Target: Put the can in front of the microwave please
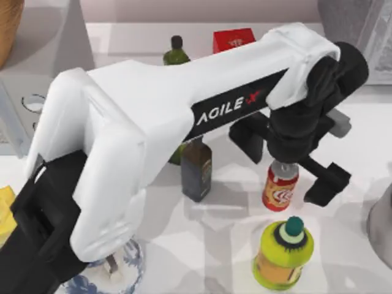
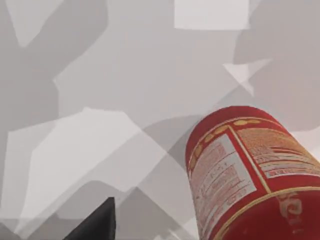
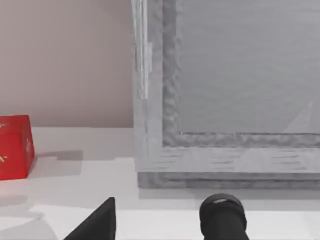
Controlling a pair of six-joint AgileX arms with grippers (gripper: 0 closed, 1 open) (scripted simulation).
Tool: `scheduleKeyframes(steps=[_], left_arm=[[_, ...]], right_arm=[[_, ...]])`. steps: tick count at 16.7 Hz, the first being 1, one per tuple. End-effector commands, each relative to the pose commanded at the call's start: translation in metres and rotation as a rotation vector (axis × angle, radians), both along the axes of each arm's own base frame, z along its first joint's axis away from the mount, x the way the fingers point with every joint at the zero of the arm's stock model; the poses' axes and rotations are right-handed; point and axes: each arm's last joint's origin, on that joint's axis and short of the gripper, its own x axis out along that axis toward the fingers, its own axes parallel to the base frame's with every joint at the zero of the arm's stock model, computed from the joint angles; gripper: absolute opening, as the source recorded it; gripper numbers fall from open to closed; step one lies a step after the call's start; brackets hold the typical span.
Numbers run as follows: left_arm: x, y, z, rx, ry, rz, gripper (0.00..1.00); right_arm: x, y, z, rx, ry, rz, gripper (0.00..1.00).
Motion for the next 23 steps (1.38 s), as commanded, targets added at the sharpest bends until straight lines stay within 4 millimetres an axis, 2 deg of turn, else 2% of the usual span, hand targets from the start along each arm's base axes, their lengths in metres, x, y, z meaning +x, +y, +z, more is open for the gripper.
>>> scheduleKeyframes(steps=[2, 5, 18, 23], left_arm=[[-0.0001, 0.0, -0.0072, 0.001, 0.001, 0.0, 1.0], [-0.0001, 0.0, -0.0072, 0.001, 0.001, 0.0, 1.0], [-0.0001, 0.0, -0.0072, 0.001, 0.001, 0.0, 0.02], [-0.0001, 0.0, -0.0072, 0.001, 0.001, 0.0, 0.0]], right_arm=[[0.0, 0.0, 0.0, 0.0, 0.0, 0.0, 1.0], [0.0, 0.0, 0.0, 0.0, 0.0, 0.0, 1.0], [0.0, 0.0, 0.0, 0.0, 0.0, 0.0, 1.0], [0.0, 0.0, 0.0, 0.0, 0.0, 0.0, 1.0]])
